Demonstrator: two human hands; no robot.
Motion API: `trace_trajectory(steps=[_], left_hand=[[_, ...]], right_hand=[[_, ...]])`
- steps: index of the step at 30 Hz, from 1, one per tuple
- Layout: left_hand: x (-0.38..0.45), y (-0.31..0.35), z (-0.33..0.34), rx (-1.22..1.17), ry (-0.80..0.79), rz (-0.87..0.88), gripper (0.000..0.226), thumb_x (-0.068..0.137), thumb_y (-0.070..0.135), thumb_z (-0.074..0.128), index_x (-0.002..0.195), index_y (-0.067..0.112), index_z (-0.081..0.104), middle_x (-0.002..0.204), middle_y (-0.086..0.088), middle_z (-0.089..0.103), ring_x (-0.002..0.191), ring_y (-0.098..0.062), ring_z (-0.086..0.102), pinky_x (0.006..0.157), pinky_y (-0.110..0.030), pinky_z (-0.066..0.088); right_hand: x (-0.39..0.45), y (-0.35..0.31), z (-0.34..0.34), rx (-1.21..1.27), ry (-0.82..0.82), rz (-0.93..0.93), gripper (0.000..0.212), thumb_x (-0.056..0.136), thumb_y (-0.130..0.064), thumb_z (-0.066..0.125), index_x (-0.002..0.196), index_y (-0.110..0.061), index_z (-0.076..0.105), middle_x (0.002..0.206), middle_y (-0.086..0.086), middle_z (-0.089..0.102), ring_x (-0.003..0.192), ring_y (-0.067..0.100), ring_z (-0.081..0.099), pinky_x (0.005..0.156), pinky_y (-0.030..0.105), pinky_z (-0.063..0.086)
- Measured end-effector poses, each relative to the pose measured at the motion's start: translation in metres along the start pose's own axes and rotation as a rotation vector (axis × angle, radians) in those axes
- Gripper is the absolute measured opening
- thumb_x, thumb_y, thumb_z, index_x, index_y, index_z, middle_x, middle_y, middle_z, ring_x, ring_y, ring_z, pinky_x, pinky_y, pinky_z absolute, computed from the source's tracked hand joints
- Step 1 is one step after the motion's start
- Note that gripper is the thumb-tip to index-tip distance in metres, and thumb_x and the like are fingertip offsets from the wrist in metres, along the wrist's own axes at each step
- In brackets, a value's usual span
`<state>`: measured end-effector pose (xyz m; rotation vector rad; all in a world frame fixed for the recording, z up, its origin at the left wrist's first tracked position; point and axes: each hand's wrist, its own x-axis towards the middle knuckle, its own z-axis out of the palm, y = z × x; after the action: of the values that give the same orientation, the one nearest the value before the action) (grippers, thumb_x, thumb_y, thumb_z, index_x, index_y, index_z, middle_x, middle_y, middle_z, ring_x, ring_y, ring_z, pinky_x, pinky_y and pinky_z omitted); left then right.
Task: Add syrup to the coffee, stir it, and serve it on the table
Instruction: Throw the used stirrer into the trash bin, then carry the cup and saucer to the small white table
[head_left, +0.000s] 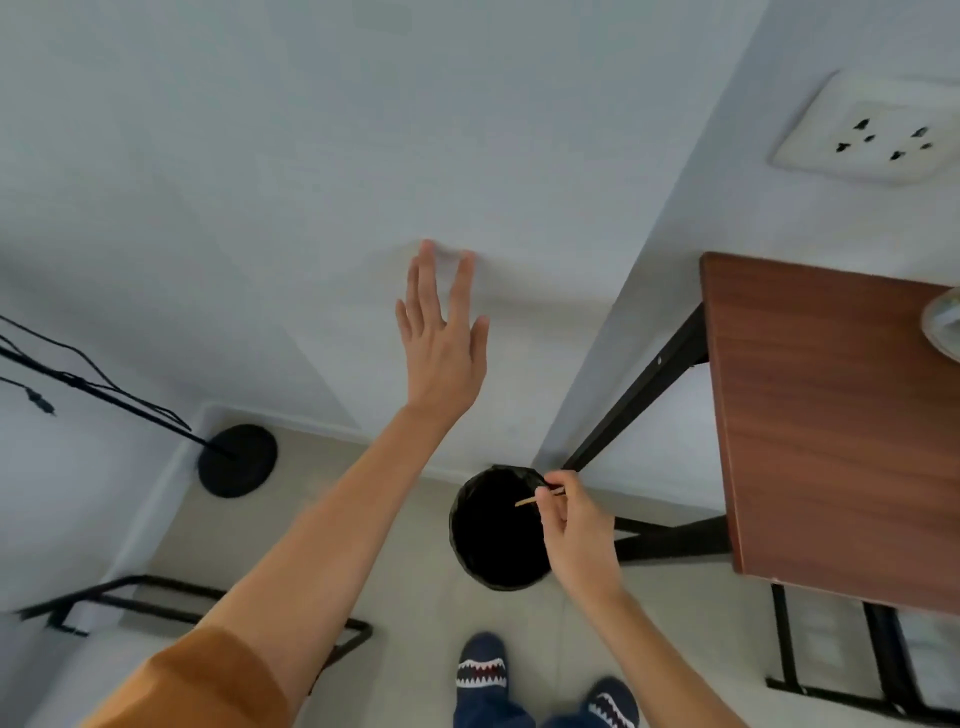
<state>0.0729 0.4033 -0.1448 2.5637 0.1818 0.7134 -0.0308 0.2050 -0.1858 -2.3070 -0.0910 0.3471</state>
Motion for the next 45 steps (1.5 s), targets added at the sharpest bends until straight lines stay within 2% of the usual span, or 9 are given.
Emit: trace_trajectory(steps=[3, 8, 15, 19, 22, 29, 36, 41, 45], left_hand=[[0.001, -0.003, 0.000, -0.005, -0.009, 0.012, 0.061, 0.100, 0.019, 0.047, 0.156, 0.014, 0.023, 0.163, -0.027, 0.008, 0.152, -0.042, 0.010, 0.115, -0.060, 0.025], [0.001, -0.002, -0.006, -0.023, -0.048, 0.006, 0.061, 0.101, 0.022, 0.046, 0.156, 0.013, 0.022, 0.163, -0.028, 0.006, 0.152, -0.043, 0.007, 0.117, -0.059, 0.023], [-0.002, 0.045, -0.033, -0.157, -0.069, -0.008, 0.055, 0.103, 0.025, 0.045, 0.154, 0.011, 0.028, 0.165, -0.022, 0.006, 0.152, -0.042, 0.002, 0.119, -0.057, 0.015], [-0.004, 0.111, -0.046, -0.311, -0.075, 0.088, 0.053, 0.103, 0.027, 0.045, 0.152, 0.015, 0.031, 0.166, -0.013, 0.007, 0.154, -0.031, -0.001, 0.122, -0.056, 0.014], [-0.009, 0.167, -0.048, -0.378, -0.121, 0.160, 0.056, 0.101, 0.036, 0.041, 0.152, 0.018, 0.031, 0.166, -0.009, 0.009, 0.155, -0.024, 0.000, 0.123, -0.054, 0.013], [-0.059, 0.290, -0.013, -0.419, -0.377, 0.173, 0.056, 0.100, 0.044, 0.041, 0.153, 0.026, 0.032, 0.166, 0.000, 0.015, 0.155, -0.019, 0.006, 0.124, -0.051, 0.012], [-0.108, 0.384, 0.039, -0.304, -0.564, 0.014, 0.056, 0.102, 0.047, 0.037, 0.154, 0.032, 0.023, 0.167, 0.004, 0.010, 0.155, -0.016, 0.000, 0.121, -0.052, -0.004], [-0.121, 0.408, 0.057, -0.094, -0.579, 0.004, 0.062, 0.101, 0.054, 0.030, 0.157, 0.030, 0.016, 0.167, 0.001, 0.012, 0.155, -0.019, -0.001, 0.120, -0.056, -0.008], [-0.122, 0.412, 0.058, 0.039, -0.603, 0.043, 0.064, 0.101, 0.056, 0.026, 0.158, 0.030, 0.011, 0.167, 0.005, 0.011, 0.155, -0.019, -0.001, 0.120, -0.057, -0.007]], right_hand=[[0.003, 0.012, 0.005, -0.040, -0.046, 0.065, 0.034, 0.103, -0.025, 0.049, 0.133, -0.012, 0.051, 0.072, -0.018, 0.057, 0.078, 0.009, 0.061, 0.084, 0.031, 0.053], [-0.015, -0.007, -0.013, 0.017, 0.051, 0.031, 0.023, 0.102, -0.022, 0.051, 0.122, -0.015, 0.058, 0.078, -0.002, 0.071, 0.077, 0.015, 0.071, 0.071, 0.021, 0.054], [-0.039, -0.082, -0.089, 0.198, 0.236, -0.202, 0.015, 0.100, -0.020, 0.056, 0.114, -0.019, 0.062, 0.079, -0.008, 0.070, 0.081, -0.001, 0.063, 0.067, 0.002, 0.044], [-0.057, -0.091, -0.155, 0.220, 0.449, -0.347, 0.013, 0.099, -0.019, 0.056, 0.108, -0.015, 0.066, 0.085, -0.006, 0.075, 0.082, 0.008, 0.069, 0.067, 0.007, 0.050], [-0.073, -0.068, -0.201, 0.239, 0.558, -0.347, 0.015, 0.099, -0.025, 0.054, 0.105, -0.019, 0.066, 0.084, -0.006, 0.074, 0.073, 0.012, 0.072, 0.063, 0.030, 0.058], [-0.107, 0.032, -0.288, 0.265, 0.705, -0.233, 0.009, 0.096, -0.020, 0.058, 0.098, -0.022, 0.067, 0.083, -0.013, 0.074, 0.077, 0.004, 0.072, 0.068, 0.026, 0.059], [-0.116, 0.140, -0.367, 0.160, 0.732, -0.110, 0.009, 0.097, -0.020, 0.058, 0.098, -0.020, 0.067, 0.071, -0.008, 0.069, 0.059, 0.012, 0.059, 0.054, 0.025, 0.049], [-0.086, 0.179, -0.383, 0.008, 0.571, 0.010, 0.028, 0.099, -0.024, 0.055, 0.127, -0.019, 0.057, 0.114, -0.001, 0.063, 0.106, 0.018, 0.053, 0.084, 0.027, 0.039], [-0.075, 0.179, -0.383, -0.120, 0.515, -0.016, 0.045, 0.098, -0.026, 0.058, 0.141, -0.018, 0.049, 0.128, 0.008, 0.058, 0.110, 0.024, 0.049, 0.091, 0.032, 0.038]])
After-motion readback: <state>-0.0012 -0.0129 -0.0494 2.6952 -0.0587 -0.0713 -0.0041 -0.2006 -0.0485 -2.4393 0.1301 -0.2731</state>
